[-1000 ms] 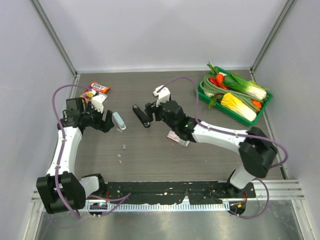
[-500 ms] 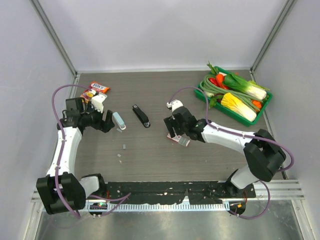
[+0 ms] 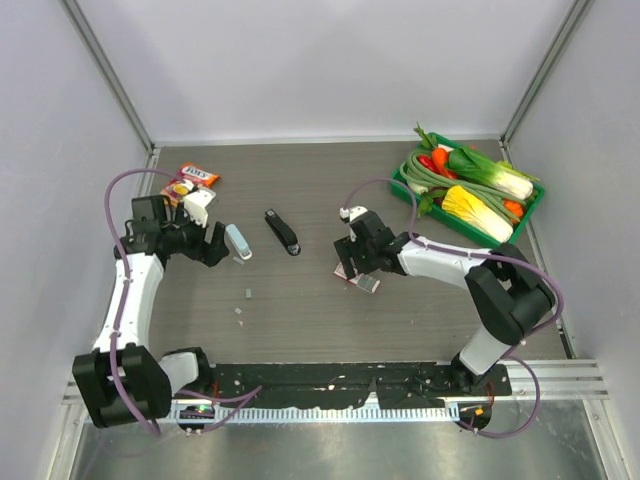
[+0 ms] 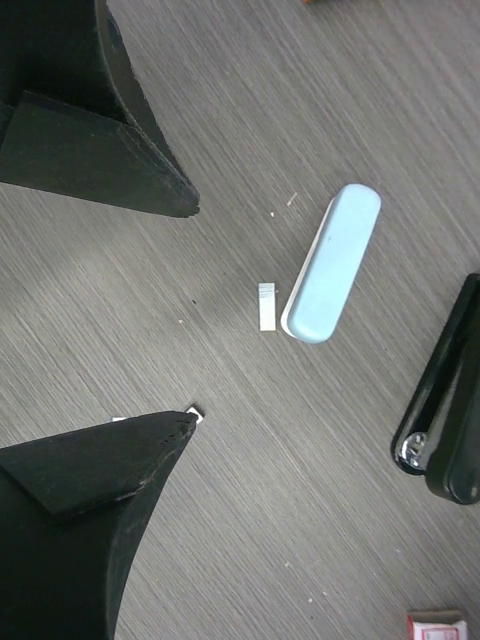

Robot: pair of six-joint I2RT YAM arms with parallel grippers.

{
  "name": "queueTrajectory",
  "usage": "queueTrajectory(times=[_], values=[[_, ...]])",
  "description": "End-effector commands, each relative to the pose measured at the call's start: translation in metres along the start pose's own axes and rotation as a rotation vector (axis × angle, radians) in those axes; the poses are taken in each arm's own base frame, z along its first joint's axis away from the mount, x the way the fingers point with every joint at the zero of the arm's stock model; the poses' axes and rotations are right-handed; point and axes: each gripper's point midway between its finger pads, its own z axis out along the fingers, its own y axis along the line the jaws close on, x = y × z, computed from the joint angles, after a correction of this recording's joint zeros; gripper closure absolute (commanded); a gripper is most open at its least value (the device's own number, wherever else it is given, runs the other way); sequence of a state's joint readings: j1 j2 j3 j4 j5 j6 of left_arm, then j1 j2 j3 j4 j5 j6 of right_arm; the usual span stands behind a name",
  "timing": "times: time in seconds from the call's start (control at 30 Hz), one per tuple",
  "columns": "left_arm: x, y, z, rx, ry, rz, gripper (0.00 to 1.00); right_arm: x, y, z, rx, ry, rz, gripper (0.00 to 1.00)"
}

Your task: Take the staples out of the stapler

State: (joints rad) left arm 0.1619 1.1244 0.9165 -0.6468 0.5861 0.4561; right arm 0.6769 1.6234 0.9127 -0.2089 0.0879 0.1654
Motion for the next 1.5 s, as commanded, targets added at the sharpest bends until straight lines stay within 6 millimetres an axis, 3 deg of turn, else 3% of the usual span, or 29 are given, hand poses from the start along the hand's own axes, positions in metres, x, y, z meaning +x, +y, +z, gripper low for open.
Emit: queueTrajectory(times=[0.0,0.3,0.67,0.97,1.17,1.37,1.47], values=[[-0.002,0.014,0.009,-0.001,0.021,0.044,0.16,-0.022,0.006,0.002,-0.024,-0.065,0.048,0.22],[0.020,0.036,0.050,0.020,0.136,0.134,0.18,-0.028,0.027,0.005,-0.161,-0.102,0.070,0.23],[0.050,0.039,0.088,0.101,0.243,0.418,0.19,-0.021,0.031,0.016,-0.185,-0.079,0.056,0.25],[0.065,0.039,0.109,0.187,0.277,0.480,0.19,-0.009,0.040,0.021,-0.235,-0.045,0.086,0.27],[0.075,0.032,0.117,0.228,0.284,0.541,0.19,0.006,0.055,0.007,-0.282,-0.025,0.125,0.30],[0.078,0.031,0.127,0.244,0.274,0.609,0.20,0.015,0.092,-0.005,-0.321,-0.037,0.094,0.31],[0.076,0.019,0.134,0.276,0.270,0.650,0.20,0.019,0.109,-0.009,-0.344,-0.036,0.086,0.32]])
